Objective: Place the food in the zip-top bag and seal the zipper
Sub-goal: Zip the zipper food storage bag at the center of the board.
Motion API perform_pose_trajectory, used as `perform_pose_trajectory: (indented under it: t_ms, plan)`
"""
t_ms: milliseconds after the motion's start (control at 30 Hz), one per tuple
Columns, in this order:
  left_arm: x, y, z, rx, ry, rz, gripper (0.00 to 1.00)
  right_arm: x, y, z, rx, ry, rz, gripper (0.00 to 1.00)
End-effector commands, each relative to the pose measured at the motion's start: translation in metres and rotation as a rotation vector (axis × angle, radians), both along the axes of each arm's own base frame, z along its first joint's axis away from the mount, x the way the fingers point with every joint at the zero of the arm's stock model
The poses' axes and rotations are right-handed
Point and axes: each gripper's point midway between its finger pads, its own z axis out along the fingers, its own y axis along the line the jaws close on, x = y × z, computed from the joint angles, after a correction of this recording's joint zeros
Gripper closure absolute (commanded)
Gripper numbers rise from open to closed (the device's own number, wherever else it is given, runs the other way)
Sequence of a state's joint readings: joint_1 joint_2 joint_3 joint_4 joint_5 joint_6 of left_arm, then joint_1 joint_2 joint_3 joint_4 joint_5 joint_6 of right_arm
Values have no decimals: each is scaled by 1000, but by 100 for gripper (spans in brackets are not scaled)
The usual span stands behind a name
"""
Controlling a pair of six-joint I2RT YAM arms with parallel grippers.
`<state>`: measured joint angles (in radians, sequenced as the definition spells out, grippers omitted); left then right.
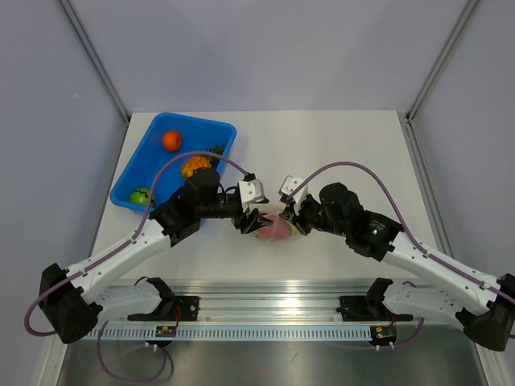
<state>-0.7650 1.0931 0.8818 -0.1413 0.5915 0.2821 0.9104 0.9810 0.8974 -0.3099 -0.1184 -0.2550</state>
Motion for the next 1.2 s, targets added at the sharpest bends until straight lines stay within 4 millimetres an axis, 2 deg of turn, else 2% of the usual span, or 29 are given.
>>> perform_pose_trajectory:
  t_ms: [0,167,300,367,433,567,733,800,1167]
  plan:
    - [2,-5,37,-58,-66,-40,34,-1,3,43,106,-61,14,100]
    - [0,-7,59,-99,-109,-68,32,0,0,44,108,-70,2,100]
    - [-11,-21,67,-136,-37,-157,41,-1,-1,46,115,-74,0,100]
    - [-12,-25,65,-134,3,-178,47,0,-1,47,114,-75,-4,100]
    - [-11,-28,61,-132,27,-183,48,-1,-1,47,114,-75,-1,100]
    - [-12,-31,65,-164,26,-191,57,0,-2,47,115,-74,-5,100]
    - [-10,-30,64,-171,27,-174,60,0,-1,47,118,-75,-1,100]
    - [-12,-31,64,-174,35,-181,65,0,0,47,121,-73,-1,100]
    - [-17,-29,48,-153,76,-193,67,4,-2,53,137,-92,-26,100]
